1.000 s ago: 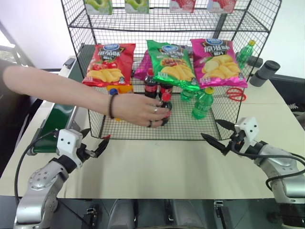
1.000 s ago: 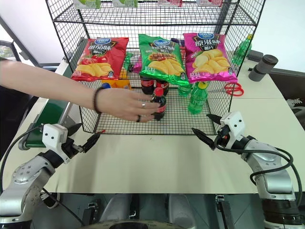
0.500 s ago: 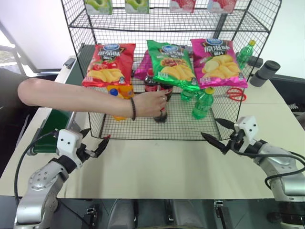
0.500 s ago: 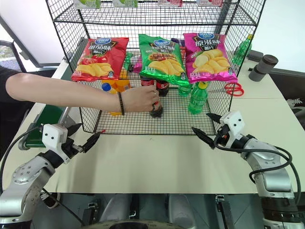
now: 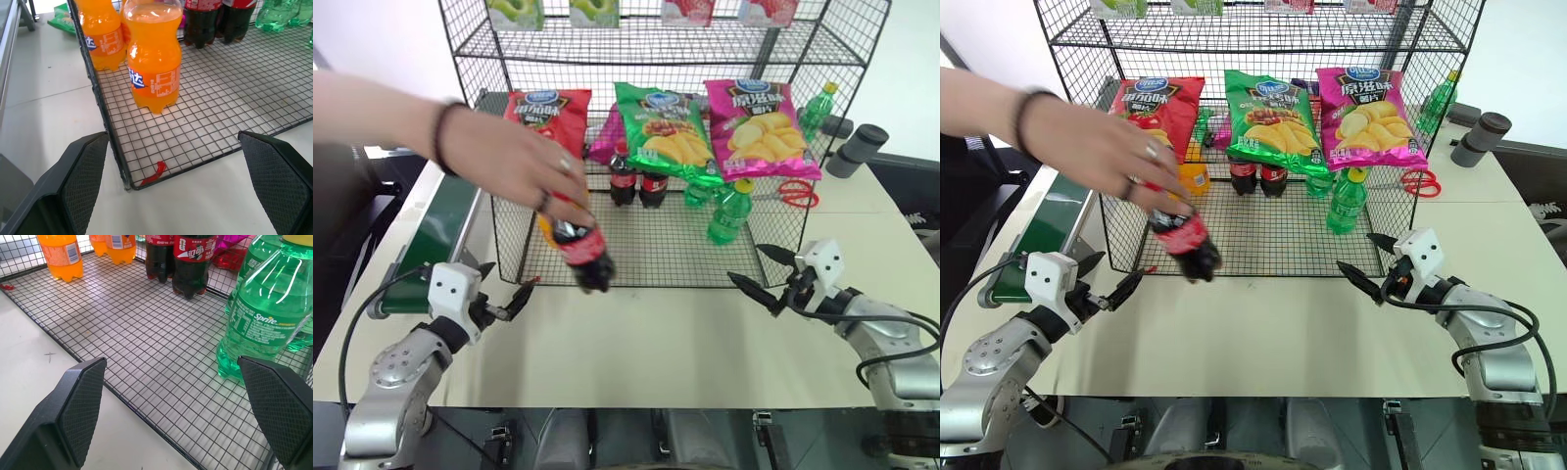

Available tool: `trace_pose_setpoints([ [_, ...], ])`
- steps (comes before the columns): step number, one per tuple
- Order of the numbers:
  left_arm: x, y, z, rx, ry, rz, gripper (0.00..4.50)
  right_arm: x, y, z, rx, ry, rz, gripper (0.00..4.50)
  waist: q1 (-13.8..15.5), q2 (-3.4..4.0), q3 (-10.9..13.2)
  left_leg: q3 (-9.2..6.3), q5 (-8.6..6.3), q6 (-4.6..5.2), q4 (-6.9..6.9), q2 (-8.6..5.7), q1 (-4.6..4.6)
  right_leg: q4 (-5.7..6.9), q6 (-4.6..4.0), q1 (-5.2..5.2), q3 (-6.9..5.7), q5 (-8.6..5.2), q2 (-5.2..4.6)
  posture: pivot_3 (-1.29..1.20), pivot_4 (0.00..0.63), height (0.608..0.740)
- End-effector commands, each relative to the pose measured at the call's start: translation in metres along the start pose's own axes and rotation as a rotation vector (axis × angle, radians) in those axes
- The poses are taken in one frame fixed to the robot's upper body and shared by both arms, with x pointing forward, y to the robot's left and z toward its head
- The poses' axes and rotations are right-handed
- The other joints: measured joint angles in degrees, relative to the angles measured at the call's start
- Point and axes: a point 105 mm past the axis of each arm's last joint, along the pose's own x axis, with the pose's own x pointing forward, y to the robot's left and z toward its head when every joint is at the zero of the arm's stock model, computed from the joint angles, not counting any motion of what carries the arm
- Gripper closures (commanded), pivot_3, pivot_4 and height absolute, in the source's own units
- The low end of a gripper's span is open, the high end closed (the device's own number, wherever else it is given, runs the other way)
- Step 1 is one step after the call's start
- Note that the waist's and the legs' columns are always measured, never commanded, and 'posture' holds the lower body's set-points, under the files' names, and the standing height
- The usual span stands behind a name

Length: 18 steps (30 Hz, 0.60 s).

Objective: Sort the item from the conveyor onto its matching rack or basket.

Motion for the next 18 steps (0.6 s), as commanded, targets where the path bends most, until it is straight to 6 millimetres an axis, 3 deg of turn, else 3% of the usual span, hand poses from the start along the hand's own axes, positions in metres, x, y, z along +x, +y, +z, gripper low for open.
trace_pose_setpoints([
  [1, -0.003, 0.003, 0.013, 0.042, -0.044, 0.02, 0.0, 0.002, -0.004, 0.014, -0.018, -0.046, -0.015, 0.04, 0.0, 0.0, 0.0, 0.0, 0.0, 0.0, 0.0, 0.0, 0.0, 0.0, 0.0, 0.0, 0.0, 0.0, 0.0, 0.0, 0.15, 0.734],
  [16, 0.002, 0.005, 0.011, 0.038, -0.052, 0.02, 0.0, -0.001, -0.019, 0.003, 0.006, -0.004, -0.12, 0.04, 0.0, 0.0, 0.0, 0.0, 0.0, 0.0, 0.0, 0.0, 0.0, 0.01, 0.0, 0.0, 0.0, 0.0, 0.0, 0.0, 0.15, 0.734],
  [18, 0.004, 0.004, 0.011, 0.037, -0.053, 0.013, 0.0, -0.003, -0.021, 0.01, -0.023, -0.054, -0.152, 0.04, 0.0, 0.0, 0.0, 0.0, 0.0, 0.0, 0.0, 0.0, 0.0, 0.0, 0.0, 0.0, 0.0, 0.0, 0.0, 0.0, 0.15, 0.734],
])
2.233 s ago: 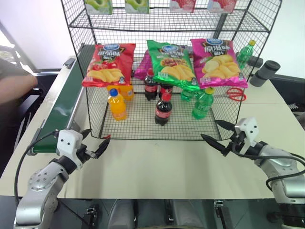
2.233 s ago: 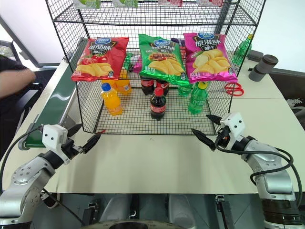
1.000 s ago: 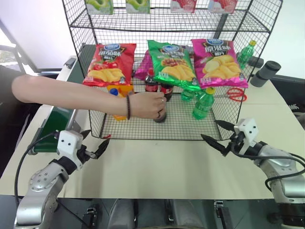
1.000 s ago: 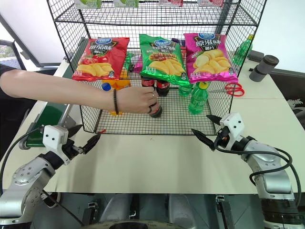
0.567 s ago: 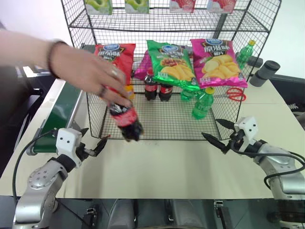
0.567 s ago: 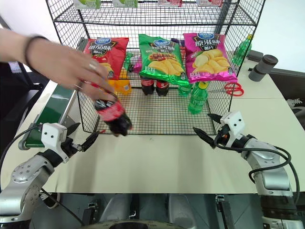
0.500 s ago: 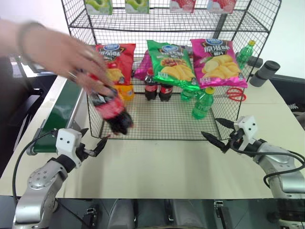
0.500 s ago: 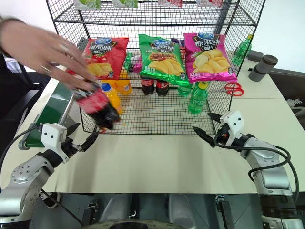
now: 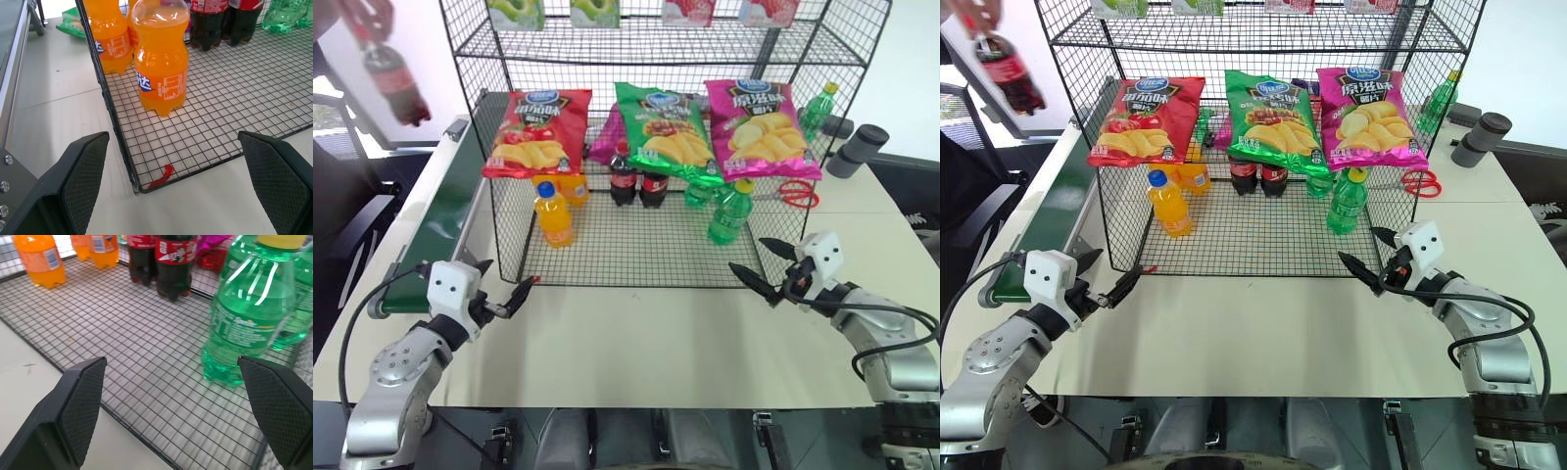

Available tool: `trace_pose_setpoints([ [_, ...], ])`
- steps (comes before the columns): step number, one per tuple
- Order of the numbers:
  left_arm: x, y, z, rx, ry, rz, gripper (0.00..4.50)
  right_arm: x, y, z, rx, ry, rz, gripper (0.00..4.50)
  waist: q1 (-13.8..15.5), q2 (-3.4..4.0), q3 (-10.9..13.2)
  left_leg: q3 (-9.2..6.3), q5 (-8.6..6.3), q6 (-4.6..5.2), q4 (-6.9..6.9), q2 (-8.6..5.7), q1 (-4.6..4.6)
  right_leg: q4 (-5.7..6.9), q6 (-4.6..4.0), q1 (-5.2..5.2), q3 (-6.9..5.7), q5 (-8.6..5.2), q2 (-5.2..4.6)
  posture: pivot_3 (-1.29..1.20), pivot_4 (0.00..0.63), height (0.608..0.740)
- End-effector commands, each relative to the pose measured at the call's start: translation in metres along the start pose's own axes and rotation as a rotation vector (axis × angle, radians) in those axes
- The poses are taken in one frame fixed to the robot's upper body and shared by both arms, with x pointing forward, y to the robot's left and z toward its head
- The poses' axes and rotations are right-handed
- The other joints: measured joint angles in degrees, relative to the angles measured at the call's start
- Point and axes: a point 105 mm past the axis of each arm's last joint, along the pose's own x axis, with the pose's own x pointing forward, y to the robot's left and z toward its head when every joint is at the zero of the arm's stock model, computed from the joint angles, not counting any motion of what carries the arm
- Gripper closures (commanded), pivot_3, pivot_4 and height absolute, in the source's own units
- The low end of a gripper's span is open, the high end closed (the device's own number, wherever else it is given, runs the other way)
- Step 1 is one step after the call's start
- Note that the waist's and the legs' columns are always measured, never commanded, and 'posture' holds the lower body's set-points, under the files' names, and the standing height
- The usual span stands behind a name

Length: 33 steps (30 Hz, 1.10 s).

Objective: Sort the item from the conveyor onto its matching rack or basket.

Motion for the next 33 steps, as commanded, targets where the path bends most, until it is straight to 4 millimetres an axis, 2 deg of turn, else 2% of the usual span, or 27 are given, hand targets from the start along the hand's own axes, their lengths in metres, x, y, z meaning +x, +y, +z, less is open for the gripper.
trace_pose_setpoints([
  [1, 0.002, 0.001, 0.009, 0.022, -0.04, -0.005, 0.0, -0.006, -0.009, 0.017, -0.072, -0.083, -0.076, 0.04, 0.0, 0.0, 0.0, 0.0, 0.0, 0.0, 0.0, 0.0, 0.0, 0.0, 0.0, 0.0, 0.0, 0.0, 0.0, 0.0, 0.15, 0.734],
  [6, 0.003, 0.001, 0.009, 0.024, -0.038, -0.016, 0.0, -0.008, -0.002, 0.015, -0.103, -0.093, -0.069, 0.04, 0.0, 0.0, 0.0, 0.01, 0.0, 0.0, 0.0, 0.0, 0.0, 0.0, 0.0, 0.0, 0.0, 0.0, 0.01, 0.0, 0.15, 0.734],
  [10, 0.004, 0.003, 0.009, 0.027, -0.038, -0.013, 0.0, -0.008, 0.017, 0.007, 0.002, -0.036, 0.09, 0.04, -0.1, 0.0, 0.0, 0.01, 0.0, 0.0, 0.0, 0.0, 0.0, 0.0, 0.0, 0.0, 0.0, 0.0, 0.01, 0.0, 0.15, 0.734],
  [18, 0.0, 0.015, 0.011, 0.03, -0.044, 0.053, 0.0, 0.004, 0.039, 0.02, 0.019, -0.081, 0.185, 0.04, 0.0, 0.0, 0.0, 0.0, 0.0, 0.0, 0.0, 0.01, 0.03, 0.04, 0.0, 0.0, 0.01, 0.0, 0.01, 0.0, 0.15, 0.734],
  [29, -0.005, 0.023, 0.013, -0.041, -0.062, 0.111, 0.0, 0.013, 0.042, 0.021, 0.022, -0.084, 0.2, 0.04, -0.1, 0.0, 0.0, 0.0, 0.0, 0.0, 0.0, 0.0, 0.02, 0.04, 0.0, 0.0, 0.0, 0.0, -0.01, 0.0, 0.15, 0.734],
  [33, -0.013, 0.027, 0.014, -0.055, -0.074, 0.147, 0.0, 0.018, 0.041, 0.022, 0.019, -0.088, 0.201, 0.04, -0.2, 0.0, 0.0, -0.01, 0.0, 0.0, 0.0, 0.02, 0.02, 0.04, 0.0, -0.01, 0.0, 0.0, 0.0, 0.0, 0.15, 0.734],
])
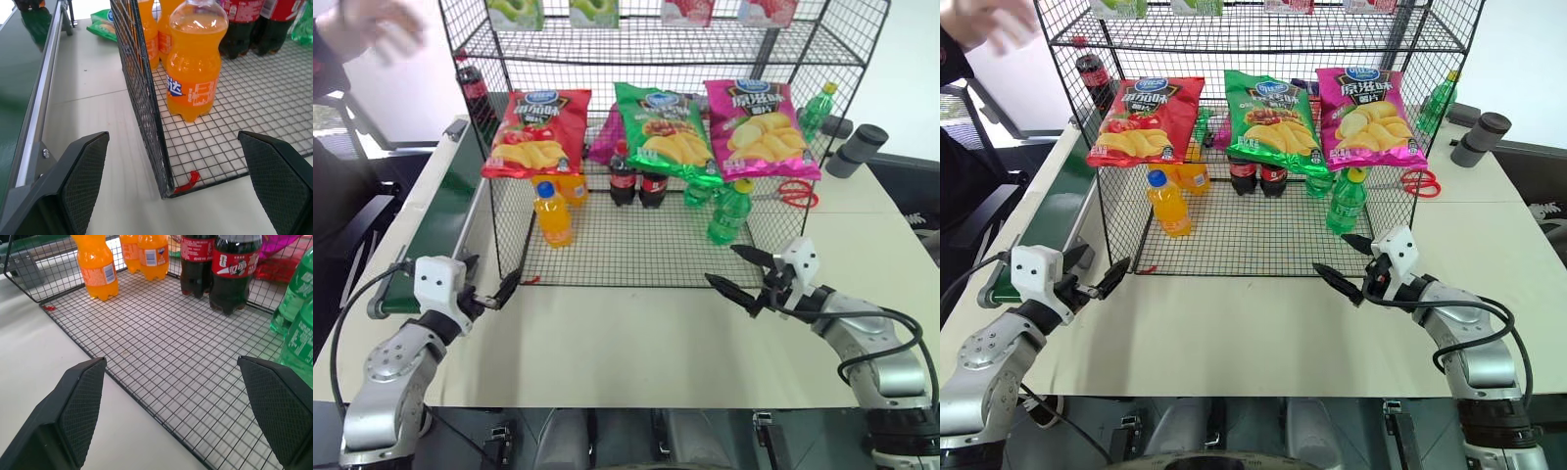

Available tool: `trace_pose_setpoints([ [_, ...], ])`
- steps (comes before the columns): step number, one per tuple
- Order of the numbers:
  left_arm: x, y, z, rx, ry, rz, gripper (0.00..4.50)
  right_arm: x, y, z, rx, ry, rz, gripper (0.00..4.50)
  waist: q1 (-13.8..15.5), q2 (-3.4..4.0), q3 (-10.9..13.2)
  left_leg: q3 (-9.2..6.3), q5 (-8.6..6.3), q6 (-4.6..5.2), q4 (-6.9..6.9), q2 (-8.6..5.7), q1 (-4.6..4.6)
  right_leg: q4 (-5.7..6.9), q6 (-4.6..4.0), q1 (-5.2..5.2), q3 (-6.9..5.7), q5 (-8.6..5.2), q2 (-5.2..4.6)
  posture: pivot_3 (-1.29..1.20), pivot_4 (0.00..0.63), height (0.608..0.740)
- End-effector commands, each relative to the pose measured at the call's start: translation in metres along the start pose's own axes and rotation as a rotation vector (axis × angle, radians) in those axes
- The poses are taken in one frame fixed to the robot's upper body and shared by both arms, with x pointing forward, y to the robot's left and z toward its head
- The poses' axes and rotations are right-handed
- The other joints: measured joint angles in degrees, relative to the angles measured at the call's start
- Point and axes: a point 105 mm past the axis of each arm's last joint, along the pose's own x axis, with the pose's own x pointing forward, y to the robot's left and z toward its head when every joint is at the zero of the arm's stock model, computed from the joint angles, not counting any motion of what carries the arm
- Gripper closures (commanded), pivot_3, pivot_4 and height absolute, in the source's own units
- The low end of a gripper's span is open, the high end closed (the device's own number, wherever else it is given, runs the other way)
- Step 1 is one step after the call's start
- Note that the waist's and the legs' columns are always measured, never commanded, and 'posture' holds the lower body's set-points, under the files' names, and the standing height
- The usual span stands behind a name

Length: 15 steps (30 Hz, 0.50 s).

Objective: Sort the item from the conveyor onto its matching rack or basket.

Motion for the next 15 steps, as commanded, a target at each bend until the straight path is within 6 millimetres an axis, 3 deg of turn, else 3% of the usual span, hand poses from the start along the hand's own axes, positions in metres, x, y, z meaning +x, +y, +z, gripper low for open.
trace_pose_setpoints([
  [1, -0.009, 0.008, 0.012, 0.028, -0.043, 0.05, 0.0, 0.005, -0.002, 0.009, -0.019, -0.033, 0.0, 0.04, 0.1, 0.0, 0.0, 0.0, 0.0, 0.0, 0.0, 0.0, 0.0, 0.0, 0.0, 0.0, 0.0, 0.0, 0.0, 0.0, 0.15, 0.734],
  [4, -0.013, 0.013, 0.014, 0.058, -0.057, 0.083, 0.0, 0.007, -0.002, 0.008, -0.019, -0.035, 0.002, 0.04, 0.1, 0.0, 0.0, 0.0, 0.0, 0.0, 0.0, 0.0, 0.0, 0.0, 0.0, 0.0, 0.0, 0.0, 0.0, 0.0, 0.15, 0.734],
  [10, -0.023, 0.065, 0.021, 0.092, -0.12, 0.428, 0.0, 0.009, -0.002, 0.008, -0.027, -0.035, 0.006, 0.04, 0.2, -0.02, 0.0, 0.0, 0.0, 0.0, 0.01, -0.02, 0.0, 0.0, 0.0, 0.01, -0.01, 0.0, -0.02, 0.0, 0.15, 0.734],
  [15, -0.023, 0.064, 0.02, 0.021, -0.152, 0.402, 0.0, 0.012, 0.001, 0.013, -0.022, -0.061, 0.016, 0.04, 0.1, -0.03, 0.0, 0.01, 0.0, 0.0, 0.01, -0.02, -0.01, -0.01, 0.01, 0.01, -0.01, 0.01, -0.03, 0.0, 0.15, 0.734],
])
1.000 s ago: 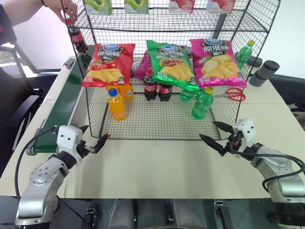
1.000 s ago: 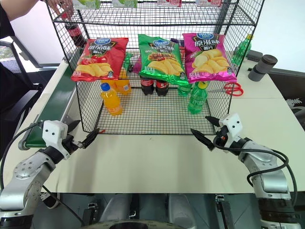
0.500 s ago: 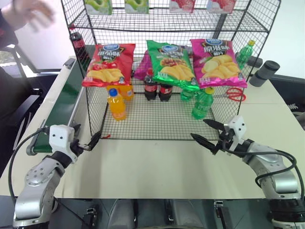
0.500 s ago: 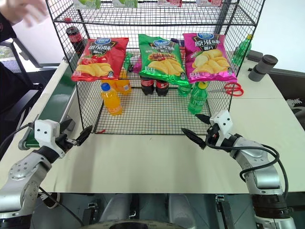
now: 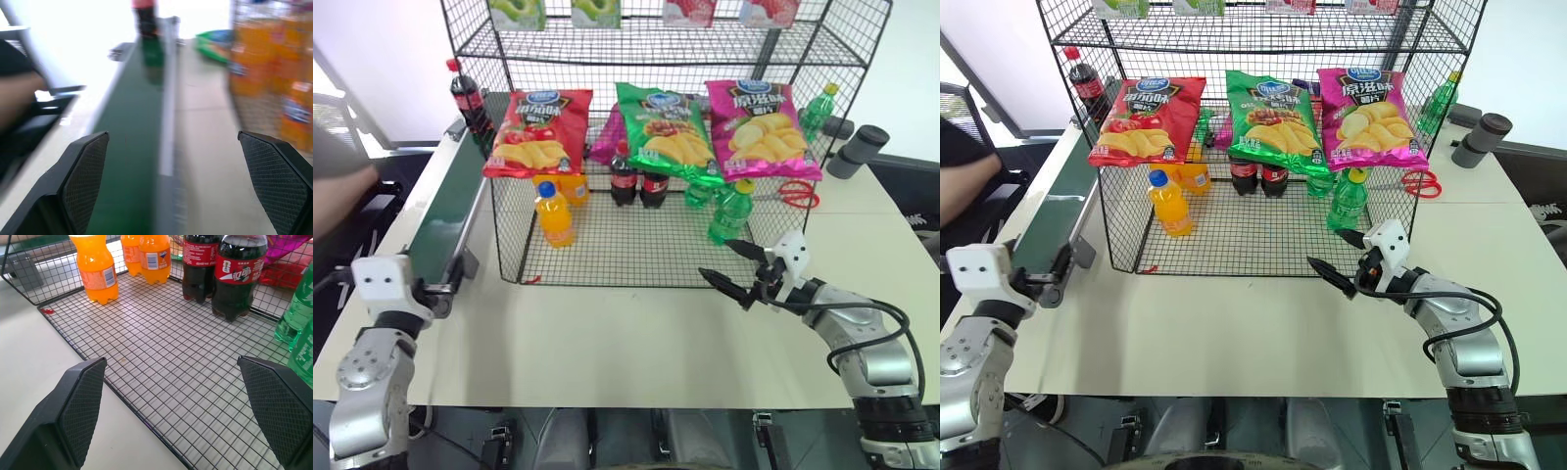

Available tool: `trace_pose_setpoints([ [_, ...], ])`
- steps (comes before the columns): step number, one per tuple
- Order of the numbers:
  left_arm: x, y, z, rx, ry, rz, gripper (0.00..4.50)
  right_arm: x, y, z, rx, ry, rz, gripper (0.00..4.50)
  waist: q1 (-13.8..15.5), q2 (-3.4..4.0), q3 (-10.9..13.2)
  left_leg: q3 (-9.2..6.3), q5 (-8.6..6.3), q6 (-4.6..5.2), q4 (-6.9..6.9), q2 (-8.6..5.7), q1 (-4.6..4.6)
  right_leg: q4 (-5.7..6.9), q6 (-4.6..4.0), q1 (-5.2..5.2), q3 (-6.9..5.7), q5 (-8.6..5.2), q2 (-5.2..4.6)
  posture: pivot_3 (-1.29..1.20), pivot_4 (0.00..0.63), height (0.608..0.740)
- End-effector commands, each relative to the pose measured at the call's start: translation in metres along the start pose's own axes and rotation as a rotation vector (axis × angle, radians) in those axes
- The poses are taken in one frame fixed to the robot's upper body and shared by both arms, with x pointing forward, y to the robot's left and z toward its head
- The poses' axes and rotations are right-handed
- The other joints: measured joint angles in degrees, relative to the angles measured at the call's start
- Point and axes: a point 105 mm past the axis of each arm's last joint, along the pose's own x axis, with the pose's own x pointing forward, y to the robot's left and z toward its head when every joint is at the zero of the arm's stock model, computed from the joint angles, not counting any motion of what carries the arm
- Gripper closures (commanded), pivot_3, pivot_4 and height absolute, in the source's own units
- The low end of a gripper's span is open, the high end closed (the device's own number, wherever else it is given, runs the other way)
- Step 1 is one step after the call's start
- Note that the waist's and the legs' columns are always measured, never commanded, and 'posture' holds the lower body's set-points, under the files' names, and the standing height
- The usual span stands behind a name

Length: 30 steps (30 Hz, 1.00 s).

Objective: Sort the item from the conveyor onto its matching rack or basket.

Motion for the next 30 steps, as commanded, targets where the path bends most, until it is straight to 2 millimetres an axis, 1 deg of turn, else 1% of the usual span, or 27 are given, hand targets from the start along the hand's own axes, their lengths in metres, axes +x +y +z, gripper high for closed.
trace_pose_setpoints([
  [1, -0.003, 0.001, 0.01, -0.015, -0.053, -0.024, 0.0, 0.005, 0.005, 0.015, -0.017, -0.066, 0.023, 0.04, 0.0, 0.0, 0.0, 0.0, 0.0, 0.0, 0.0, 0.0, 0.0, 0.0, 0.0, 0.0, -0.01, 0.0, 0.0, 0.0, 0.15, 0.734],
  [6, 0.003, 0.004, 0.009, -0.001, -0.05, -0.016, 0.0, 0.017, 0.027, 0.03, -0.011, -0.12, 0.11, 0.04, -0.1, 0.0, 0.0, -0.02, 0.0, 0.0, 0.0, 0.01, 0.02, 0.03, 0.0, 0.0, -0.01, 0.0, 0.0, 0.0, 0.15, 0.734],
  [9, 0.005, 0.001, 0.007, 0.0, -0.044, -0.048, 0.0, 0.023, 0.039, 0.034, -0.008, -0.129, 0.158, 0.04, 0.0, -0.02, 0.0, -0.02, 0.0, 0.0, 0.0, 0.01, 0.01, 0.03, 0.0, 0.0, -0.01, 0.0, 0.0, 0.0, 0.15, 0.734],
  [12, 0.01, 0.002, 0.0, 0.007, -0.021, -0.034, 0.0, 0.031, 0.053, 0.04, 0.004, -0.152, 0.212, 0.04, 0.0, -0.02, 0.0, -0.02, 0.0, 0.0, 0.0, 0.01, 0.0, 0.02, 0.0, 0.0, -0.02, 0.0, -0.02, 0.0, 0.15, 0.734],
  [17, 0.016, 0.0, -0.004, 0.014, -0.021, -0.029, 0.0, 0.043, 0.077, 0.048, -0.001, -0.185, 0.291, 0.04, 0.0, -0.04, 0.0, -0.04, 0.0, 0.0, 0.0, 0.01, 0.0, 0.03, 0.0, -0.01, -0.04, 0.0, -0.02, 0.0, 0.15, 0.734],
  [19, 0.018, -0.001, -0.004, 0.017, -0.026, -0.031, 0.0, 0.045, 0.08, 0.05, -0.002, -0.191, 0.301, 0.04, 0.0, -0.04, 0.0, -0.04, 0.0, 0.0, 0.0, 0.01, 0.0, 0.03, 0.0, -0.01, -0.04, 0.0, -0.03, 0.0, 0.15, 0.734],
  [23, 0.02, 0.0, -0.003, 0.022, -0.036, -0.021, 0.0, 0.047, 0.075, 0.051, -0.009, -0.193, 0.268, 0.04, 0.0, -0.05, 0.0, -0.04, 0.0, 0.0, 0.0, -0.01, -0.01, 0.02, 0.0, -0.01, -0.04, 0.0, -0.09, 0.0, 0.15, 0.734],
  [30, 0.022, 0.0, -0.004, 0.027, -0.041, -0.018, 0.0, 0.046, 0.068, 0.055, -0.023, -0.198, 0.234, 0.04, 0.0, -0.05, 0.0, -0.05, 0.0, 0.0, 0.0, 0.0, -0.01, 0.02, -0.01, -0.02, -0.05, 0.0, -0.1, 0.0, 0.15, 0.734],
])
